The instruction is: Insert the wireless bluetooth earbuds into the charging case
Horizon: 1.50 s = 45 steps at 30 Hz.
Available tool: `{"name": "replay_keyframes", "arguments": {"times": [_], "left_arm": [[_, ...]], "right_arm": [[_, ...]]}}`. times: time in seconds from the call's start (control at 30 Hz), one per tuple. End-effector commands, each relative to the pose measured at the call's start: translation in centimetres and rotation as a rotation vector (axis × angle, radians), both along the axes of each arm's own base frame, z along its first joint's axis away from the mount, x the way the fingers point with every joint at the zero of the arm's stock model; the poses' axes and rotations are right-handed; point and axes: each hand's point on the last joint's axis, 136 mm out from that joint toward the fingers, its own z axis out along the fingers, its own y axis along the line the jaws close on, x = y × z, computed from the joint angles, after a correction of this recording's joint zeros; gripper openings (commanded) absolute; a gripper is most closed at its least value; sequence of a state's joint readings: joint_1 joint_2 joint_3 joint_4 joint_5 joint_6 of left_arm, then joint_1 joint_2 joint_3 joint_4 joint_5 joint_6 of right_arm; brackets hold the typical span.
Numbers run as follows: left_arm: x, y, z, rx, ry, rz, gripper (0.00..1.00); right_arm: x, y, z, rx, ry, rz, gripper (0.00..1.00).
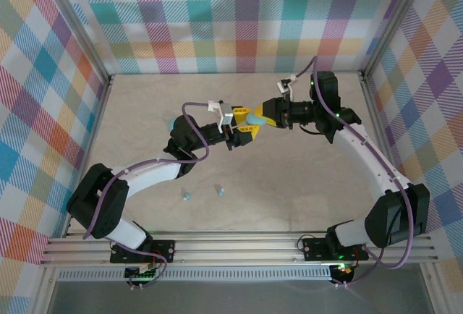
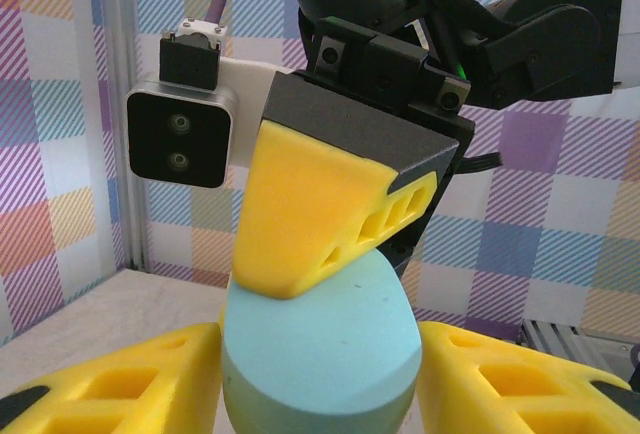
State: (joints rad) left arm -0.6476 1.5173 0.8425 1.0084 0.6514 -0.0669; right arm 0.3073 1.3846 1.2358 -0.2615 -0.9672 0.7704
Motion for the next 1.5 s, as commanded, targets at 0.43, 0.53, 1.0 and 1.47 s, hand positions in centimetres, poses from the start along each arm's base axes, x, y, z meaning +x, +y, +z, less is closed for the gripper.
{"name": "replay_keyframes", "arguments": {"times": [0.43,0.53,1.0,1.47], "left_arm": [[0.28,-0.48,1.26,-0.028,-0.035,0.019,0.63],[0.18,-0.56,1.37,-0.028,-0.038,0.010,0.60],[0.10,-0.74,1.79,-0.034,-0.047,-0.002,0.50],[0.25,-1.10,1.34,-0.028,-0.038,-0.004,0.55]], "right_arm": [[-0.74,-0.06,1.89,0.042,-0.045,0.015,0.02],[-0.75,-0.06,1.85,0.042,-0.043,0.015,0.02],[-0.86,-0.06,1.84,0.047,-0.036,0.014,0.02],[-0.96,-0.08,2.04,0.050,-0.039,0.014,0.02]]}}
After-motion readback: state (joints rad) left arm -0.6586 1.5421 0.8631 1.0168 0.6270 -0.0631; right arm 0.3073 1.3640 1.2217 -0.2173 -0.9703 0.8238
